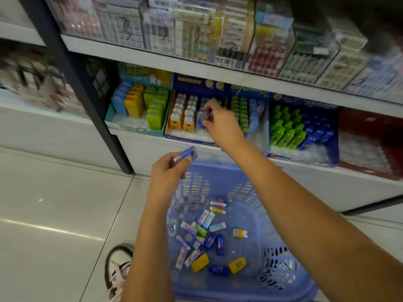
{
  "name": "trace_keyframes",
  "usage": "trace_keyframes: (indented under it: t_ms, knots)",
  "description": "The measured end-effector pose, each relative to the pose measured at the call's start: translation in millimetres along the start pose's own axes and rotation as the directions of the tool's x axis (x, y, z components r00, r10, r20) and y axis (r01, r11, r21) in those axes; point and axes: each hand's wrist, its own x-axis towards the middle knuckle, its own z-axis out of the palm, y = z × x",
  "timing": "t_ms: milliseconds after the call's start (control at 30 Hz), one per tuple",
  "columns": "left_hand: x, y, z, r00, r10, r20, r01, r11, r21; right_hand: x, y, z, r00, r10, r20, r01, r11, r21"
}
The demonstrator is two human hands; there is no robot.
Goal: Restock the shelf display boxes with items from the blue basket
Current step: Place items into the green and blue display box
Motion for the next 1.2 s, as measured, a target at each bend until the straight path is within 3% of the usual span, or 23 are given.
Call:
trace_keyframes:
  t_ms: [67,300,467,567,667,767,867,967,1067,1200]
  knots:
    - [1,-1,-3,1.0,0.006,-0.024,-0.007,1.0,-0.004,5,3,5,0.999,-0.022,0.024,0.024,0.994,-0.104]
    - [3,-5,-5,0.998,-0.044,-0.036,0.041,0.995,-0.088,8,6,17,0.995,0.044,0.09,-0.025,0.979,-0.201]
    - [1,-1,3,0.991,-0.101,0.089,0.125,0.936,-0.328,19,-1,9,0.984,0.034,0.174,0.037,0.92,-0.391]
    - [-1,2,8,0.989,-0.098,0.11,0.131,0.93,-0.344,20,-7,5,0.98,-0.012,0.201,0.109,0.87,-0.482]
    - [-2,4,13,0.992,-0.072,0.103,0.092,0.973,-0.21,8,-3,3,0.98,0.026,0.195,0.062,0.9,-0.431]
    - [2,7,16,0.988,-0.06,0.143,0.078,0.989,-0.122,-12,-1,-6,0.983,-0.01,0.181,0.021,0.998,-0.062]
    - [9,12,20,0.982,-0.074,0.171,0.074,0.997,0.005,-34,-4,-21,0.948,-0.147,0.281,0.097,0.978,0.183]
    - [16,21,28,0.966,-0.043,0.253,-0.004,0.983,0.182,-46,-6,-32,0.907,-0.197,0.371,0.134,0.973,0.189]
    - [21,31,38,0.938,0.014,0.347,-0.127,0.943,0.307,-45,-3,-39,0.913,-0.211,0.348,0.197,0.977,0.076]
    - [26,34,48,0.939,0.126,0.319,-0.257,0.875,0.41,-33,1,-52,0.926,-0.193,0.325,0.185,0.981,0.054]
